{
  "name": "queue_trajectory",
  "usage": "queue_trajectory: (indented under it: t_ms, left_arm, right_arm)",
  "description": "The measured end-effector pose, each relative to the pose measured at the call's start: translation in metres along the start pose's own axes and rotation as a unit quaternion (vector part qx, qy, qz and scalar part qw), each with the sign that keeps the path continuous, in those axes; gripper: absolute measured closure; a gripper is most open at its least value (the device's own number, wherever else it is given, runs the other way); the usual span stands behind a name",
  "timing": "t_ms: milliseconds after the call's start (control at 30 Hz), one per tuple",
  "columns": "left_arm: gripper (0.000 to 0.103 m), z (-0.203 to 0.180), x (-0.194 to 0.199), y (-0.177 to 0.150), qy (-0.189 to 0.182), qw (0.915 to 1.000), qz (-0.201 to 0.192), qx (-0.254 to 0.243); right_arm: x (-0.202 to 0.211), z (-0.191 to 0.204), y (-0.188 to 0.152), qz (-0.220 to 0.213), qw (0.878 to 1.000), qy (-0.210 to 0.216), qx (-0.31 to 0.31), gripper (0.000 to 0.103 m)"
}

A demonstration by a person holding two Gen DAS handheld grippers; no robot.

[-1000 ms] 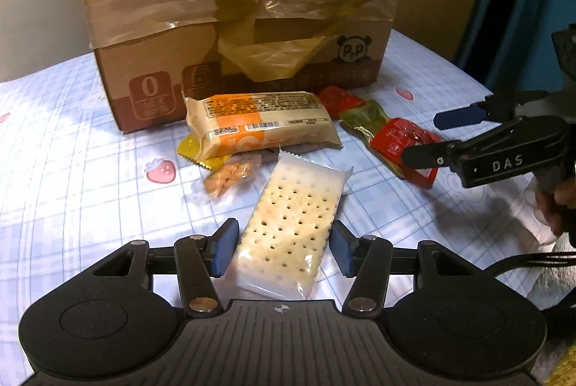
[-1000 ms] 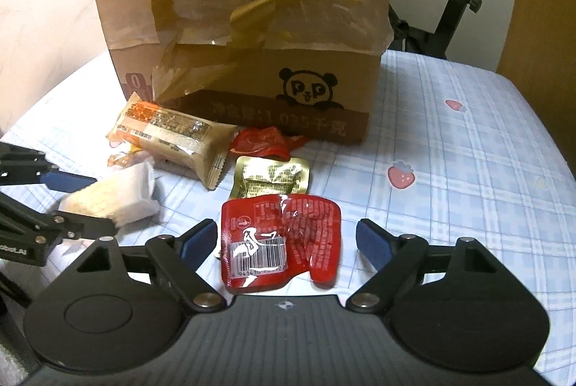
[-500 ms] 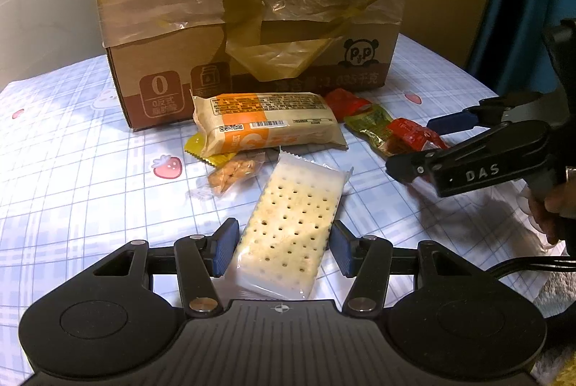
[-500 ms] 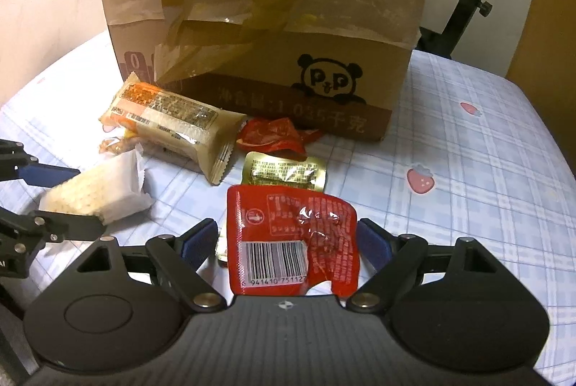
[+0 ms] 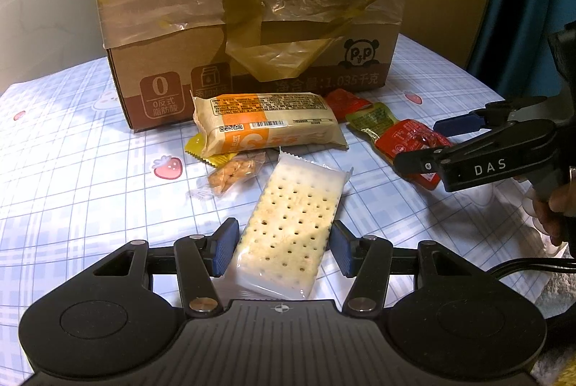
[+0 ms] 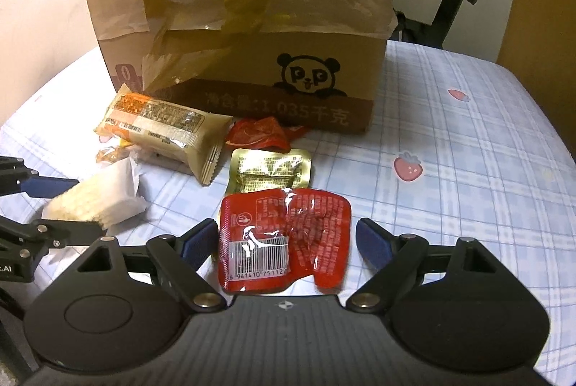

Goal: Organize snacks
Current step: 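Grasp the red sachet with right gripper while left grasps white cracker pack, then lift both held items and carry them over the box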

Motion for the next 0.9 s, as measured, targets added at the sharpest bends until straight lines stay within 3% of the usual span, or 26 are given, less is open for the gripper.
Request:
queue_trajectory:
  t_ms: [233,367,467,900]
  left_arm:
    - [0.046,0.001,0.001,0.0,-0.004,1.0,-0.001,0.002]
    - [0.046,0.005,0.002,0.001,-0.006,0.9999,-0.001,0.012]
    - [0.047,0.006,0.005,0.003,-0.008,0.9998,-0.007,0.018]
    - [0.049,0.008,0.019,0.011,-0.023,0.9987,-0.033,0.031]
  right_arm:
    - [0.001,0.003,-0.003,-0.009,1.0,-0.003,0.009,0.024]
    - [0.005,0.002,-0.003,-0.016,1.0,0.01,0.009,0.043]
    - [0.008,-0.001,-0.002,-0.019,1.0,0.016,0.001,0.052]
    - [0.039,-0.016,0.011,-0.066,0.997,0.013,-0.023,0.055]
Point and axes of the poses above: each gripper's, at about its wrist camera, not at the fingertips, and x roughly against the way its jaws point, z to its left, y to its top, the point moved 1 cm from there along -x, roughly the way its jaws point, and after that the axes turned 12 degrees about x, right-handed, at the moved point
